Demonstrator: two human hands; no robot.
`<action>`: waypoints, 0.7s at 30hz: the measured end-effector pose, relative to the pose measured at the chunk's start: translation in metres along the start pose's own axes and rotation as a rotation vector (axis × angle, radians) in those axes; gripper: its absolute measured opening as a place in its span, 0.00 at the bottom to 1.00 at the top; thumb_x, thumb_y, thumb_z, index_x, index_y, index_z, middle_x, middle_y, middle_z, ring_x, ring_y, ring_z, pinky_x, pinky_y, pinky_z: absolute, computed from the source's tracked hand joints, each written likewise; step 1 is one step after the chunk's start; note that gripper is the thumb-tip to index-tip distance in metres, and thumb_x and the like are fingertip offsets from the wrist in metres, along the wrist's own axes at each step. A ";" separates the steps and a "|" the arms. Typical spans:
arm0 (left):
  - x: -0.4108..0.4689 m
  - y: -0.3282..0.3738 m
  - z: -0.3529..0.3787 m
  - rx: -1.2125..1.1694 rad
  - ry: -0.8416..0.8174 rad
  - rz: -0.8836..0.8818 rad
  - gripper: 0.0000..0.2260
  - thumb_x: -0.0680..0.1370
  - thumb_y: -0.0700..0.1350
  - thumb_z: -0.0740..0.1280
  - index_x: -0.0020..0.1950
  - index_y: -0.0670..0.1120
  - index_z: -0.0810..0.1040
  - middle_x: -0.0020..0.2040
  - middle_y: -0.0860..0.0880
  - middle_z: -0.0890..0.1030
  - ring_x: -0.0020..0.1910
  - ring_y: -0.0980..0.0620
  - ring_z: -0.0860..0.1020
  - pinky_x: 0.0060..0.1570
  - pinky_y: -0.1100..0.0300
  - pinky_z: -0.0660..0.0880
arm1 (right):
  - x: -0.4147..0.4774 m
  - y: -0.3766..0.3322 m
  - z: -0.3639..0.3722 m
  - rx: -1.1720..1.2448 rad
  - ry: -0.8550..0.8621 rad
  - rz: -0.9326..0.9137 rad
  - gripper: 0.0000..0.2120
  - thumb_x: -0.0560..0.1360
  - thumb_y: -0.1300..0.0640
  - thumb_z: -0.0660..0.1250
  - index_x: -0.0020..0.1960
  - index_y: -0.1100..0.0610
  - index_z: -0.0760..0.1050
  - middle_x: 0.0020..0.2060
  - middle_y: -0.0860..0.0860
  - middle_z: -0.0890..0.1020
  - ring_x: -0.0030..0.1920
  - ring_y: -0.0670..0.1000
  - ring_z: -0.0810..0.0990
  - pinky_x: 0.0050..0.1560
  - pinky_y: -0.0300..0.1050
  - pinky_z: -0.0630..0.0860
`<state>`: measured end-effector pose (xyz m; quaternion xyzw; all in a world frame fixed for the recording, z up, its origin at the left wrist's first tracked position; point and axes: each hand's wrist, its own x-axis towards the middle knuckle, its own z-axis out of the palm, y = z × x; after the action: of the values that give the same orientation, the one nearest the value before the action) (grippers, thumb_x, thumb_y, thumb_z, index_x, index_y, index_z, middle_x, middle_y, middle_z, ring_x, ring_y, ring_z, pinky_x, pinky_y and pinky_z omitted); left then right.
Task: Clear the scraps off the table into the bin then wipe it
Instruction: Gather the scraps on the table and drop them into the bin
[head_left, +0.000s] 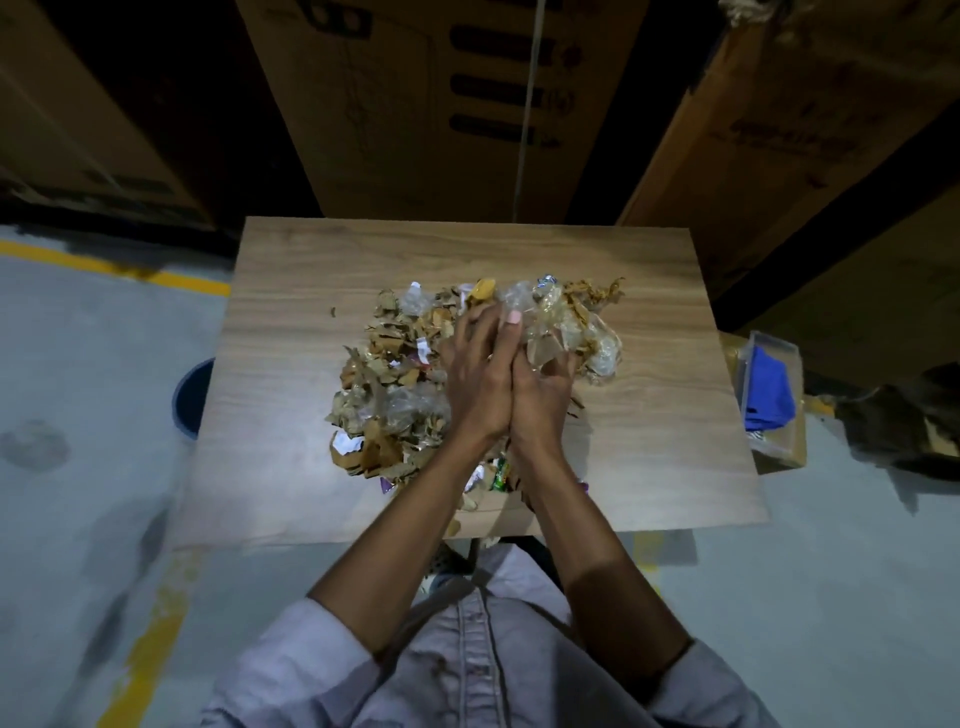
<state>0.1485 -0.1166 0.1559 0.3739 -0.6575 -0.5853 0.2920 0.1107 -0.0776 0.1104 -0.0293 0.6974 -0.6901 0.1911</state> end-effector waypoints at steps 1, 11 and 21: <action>0.001 0.008 0.000 -0.012 0.002 0.014 0.31 0.76 0.71 0.56 0.65 0.51 0.80 0.65 0.52 0.74 0.67 0.50 0.70 0.56 0.66 0.64 | 0.001 -0.007 0.001 -0.004 -0.013 -0.023 0.25 0.67 0.32 0.74 0.62 0.34 0.77 0.70 0.56 0.75 0.71 0.59 0.75 0.64 0.61 0.79; 0.005 0.037 -0.018 0.050 0.160 0.129 0.30 0.77 0.69 0.56 0.65 0.50 0.79 0.64 0.51 0.75 0.66 0.48 0.69 0.55 0.66 0.67 | -0.003 -0.034 0.021 0.018 -0.218 -0.101 0.28 0.71 0.31 0.71 0.67 0.40 0.77 0.69 0.52 0.77 0.71 0.57 0.75 0.63 0.62 0.79; -0.015 0.001 -0.143 0.142 0.549 0.098 0.26 0.79 0.65 0.55 0.66 0.50 0.79 0.66 0.53 0.76 0.68 0.48 0.70 0.57 0.78 0.58 | -0.074 0.006 0.121 0.040 -0.621 -0.080 0.25 0.72 0.41 0.70 0.66 0.48 0.79 0.65 0.55 0.79 0.67 0.57 0.78 0.65 0.64 0.76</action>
<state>0.2737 -0.1830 0.1785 0.5058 -0.6104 -0.4000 0.4600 0.2175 -0.1695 0.1247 -0.2624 0.5904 -0.6687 0.3680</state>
